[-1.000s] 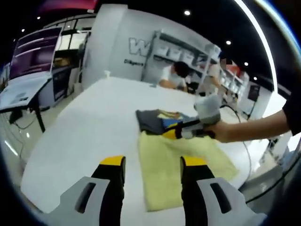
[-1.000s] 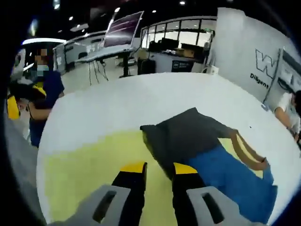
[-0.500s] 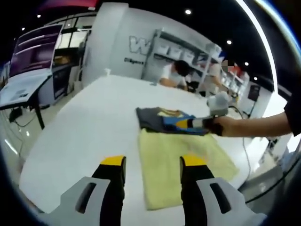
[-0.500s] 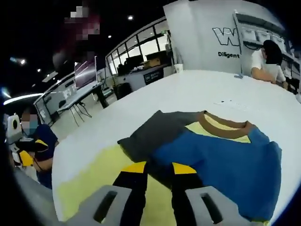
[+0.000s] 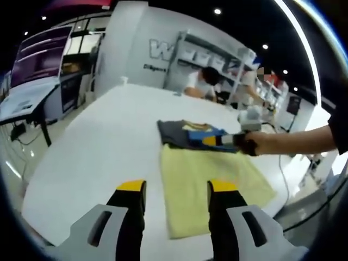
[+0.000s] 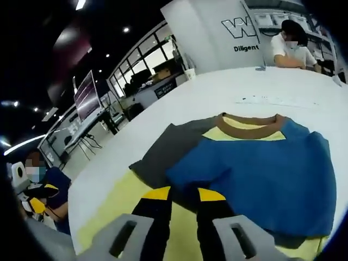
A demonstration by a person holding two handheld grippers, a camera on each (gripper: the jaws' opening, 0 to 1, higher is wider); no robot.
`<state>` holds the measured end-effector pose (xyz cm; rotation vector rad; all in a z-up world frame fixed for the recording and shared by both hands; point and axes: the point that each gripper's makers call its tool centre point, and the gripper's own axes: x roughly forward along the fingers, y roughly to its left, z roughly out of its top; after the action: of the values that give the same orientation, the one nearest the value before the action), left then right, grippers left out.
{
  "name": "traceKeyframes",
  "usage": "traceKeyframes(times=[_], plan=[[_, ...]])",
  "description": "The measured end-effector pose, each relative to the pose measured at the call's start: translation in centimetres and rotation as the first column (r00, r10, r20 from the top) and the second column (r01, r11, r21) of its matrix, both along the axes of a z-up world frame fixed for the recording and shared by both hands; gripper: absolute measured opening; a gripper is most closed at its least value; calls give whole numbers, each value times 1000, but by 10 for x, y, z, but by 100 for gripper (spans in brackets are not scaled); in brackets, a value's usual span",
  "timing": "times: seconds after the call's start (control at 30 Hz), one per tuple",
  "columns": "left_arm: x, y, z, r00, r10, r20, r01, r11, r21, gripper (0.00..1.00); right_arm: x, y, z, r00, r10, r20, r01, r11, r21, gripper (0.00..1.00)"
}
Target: Fold the garment on the visible template until the final outline fits inside the template.
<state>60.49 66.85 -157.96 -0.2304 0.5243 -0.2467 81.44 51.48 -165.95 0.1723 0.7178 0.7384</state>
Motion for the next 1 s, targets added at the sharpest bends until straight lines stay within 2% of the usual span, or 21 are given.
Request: traceKeyframes(times=[0.17, 0.27, 0.3, 0.37, 0.47, 0.5, 0.53, 0.6, 0.63, 0.7, 0.77, 1.0], plan=[[1, 2, 0, 1000, 9, 1, -9, 1000, -3, 40, 9, 6, 1, 1000, -12, -7, 12, 1000, 15, 8], [1, 5, -1, 1000, 15, 3, -15, 1000, -4, 40, 16, 13, 4, 1000, -10, 0, 10, 1000, 25, 0], [1, 6, 0, 1000, 21, 13, -21, 1000, -3, 40, 19, 16, 4, 1000, -5, 17, 5, 1000, 16, 0], [2, 7, 2, 1000, 23, 17, -23, 1000, -8, 40, 20, 23, 7, 1000, -2, 14, 2, 1000, 11, 0], [1, 8, 2, 1000, 20, 12, -20, 1000, 2, 40, 17, 40, 20, 998, 51, 46, -52, 998, 33, 0], [0, 9, 1, 1000, 19, 10, -19, 1000, 4, 40, 16, 46, 18, 995, 83, 59, -85, 996, 31, 0], [0, 9, 1, 1000, 19, 9, -19, 1000, 5, 40, 16, 49, 18, 992, 102, 80, -102, 995, 3, 2], [-1, 10, 2, 999, 31, 15, -31, 1000, 6, 41, 19, 48, 17, 988, 110, 108, -102, 992, -78, 15], [-1, 10, 2, 999, 30, 13, -31, 1000, 4, 41, 17, 58, 17, 986, 133, 98, -128, 990, -53, 15], [-2, 11, 2, 999, 32, 11, -32, 999, 7, 40, 13, 64, 19, 985, 150, 80, -148, 989, -25, 8], [-3, 10, 3, 999, 30, 13, -30, 1000, 9, 40, 8, 68, 20, 982, 171, 76, -169, 985, -25, 6], [-5, 12, 1, 1000, 25, 11, -25, 1000, 12, 40, 4, 55, 16, 984, 165, 66, -163, 986, -39, 7]])
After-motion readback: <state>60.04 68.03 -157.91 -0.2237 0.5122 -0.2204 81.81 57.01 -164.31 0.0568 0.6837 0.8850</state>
